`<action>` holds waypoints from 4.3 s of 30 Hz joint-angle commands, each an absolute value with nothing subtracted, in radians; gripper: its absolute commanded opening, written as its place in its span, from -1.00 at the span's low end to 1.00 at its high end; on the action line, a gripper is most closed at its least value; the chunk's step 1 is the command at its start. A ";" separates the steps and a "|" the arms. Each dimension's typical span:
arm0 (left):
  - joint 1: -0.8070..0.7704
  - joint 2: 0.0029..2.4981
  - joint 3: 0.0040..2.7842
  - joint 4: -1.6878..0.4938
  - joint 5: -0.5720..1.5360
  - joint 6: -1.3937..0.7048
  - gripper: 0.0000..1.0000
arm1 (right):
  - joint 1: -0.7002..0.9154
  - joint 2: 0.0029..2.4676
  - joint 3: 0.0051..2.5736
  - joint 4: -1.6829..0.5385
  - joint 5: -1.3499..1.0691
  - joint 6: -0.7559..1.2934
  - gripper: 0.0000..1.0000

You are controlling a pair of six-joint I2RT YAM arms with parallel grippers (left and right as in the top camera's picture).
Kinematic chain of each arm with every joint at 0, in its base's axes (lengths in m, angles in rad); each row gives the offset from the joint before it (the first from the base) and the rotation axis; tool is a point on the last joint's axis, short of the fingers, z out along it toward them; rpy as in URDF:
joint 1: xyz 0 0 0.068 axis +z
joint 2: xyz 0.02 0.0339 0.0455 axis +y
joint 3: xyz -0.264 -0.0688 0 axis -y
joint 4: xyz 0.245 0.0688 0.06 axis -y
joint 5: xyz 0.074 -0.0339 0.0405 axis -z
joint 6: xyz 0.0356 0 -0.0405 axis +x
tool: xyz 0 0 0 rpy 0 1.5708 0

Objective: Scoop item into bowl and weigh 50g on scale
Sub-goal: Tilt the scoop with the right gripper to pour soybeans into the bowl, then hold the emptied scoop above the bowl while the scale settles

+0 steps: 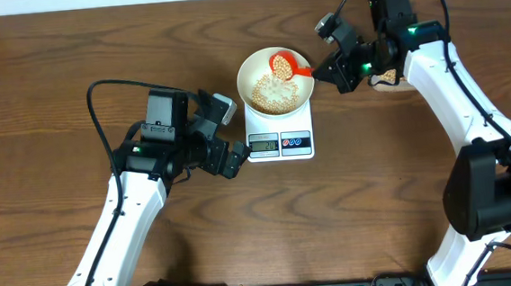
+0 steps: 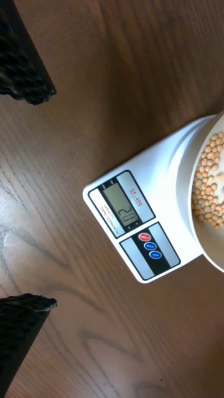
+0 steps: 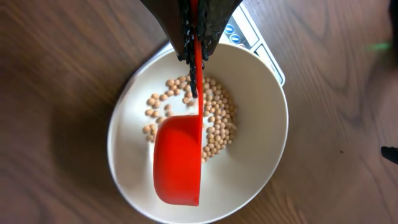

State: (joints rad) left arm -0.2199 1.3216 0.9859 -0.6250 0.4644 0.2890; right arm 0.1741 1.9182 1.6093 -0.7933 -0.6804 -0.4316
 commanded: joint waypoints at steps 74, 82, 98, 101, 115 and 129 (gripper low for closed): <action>-0.220 1.324 0.986 -0.628 0.459 0.295 1.00 | 0.179 1.866 1.637 -0.795 -0.661 -0.739 -0.98; -0.220 1.324 0.986 -0.628 0.459 0.295 0.99 | 0.179 1.866 1.637 -0.797 -0.661 -0.738 -0.98; -0.220 1.324 0.986 -0.628 0.459 0.295 0.99 | 0.179 1.866 1.637 -0.797 -0.661 -0.738 -0.98; -0.220 1.324 0.986 -0.628 0.459 0.295 0.99 | 0.179 1.866 1.637 -0.797 -0.661 -0.738 -0.98; -0.220 1.324 0.986 -0.628 0.459 0.295 0.99 | 0.179 1.866 1.637 -0.797 -0.660 -0.811 -0.98; -0.220 1.324 0.986 -0.628 0.459 0.295 0.99 | 0.178 1.866 1.637 -0.786 -0.652 -0.924 -0.98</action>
State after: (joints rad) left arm -0.2199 1.3216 0.9859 -0.6250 0.4644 0.2890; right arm 0.1741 1.8946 1.6112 -0.7914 -0.6518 -0.8925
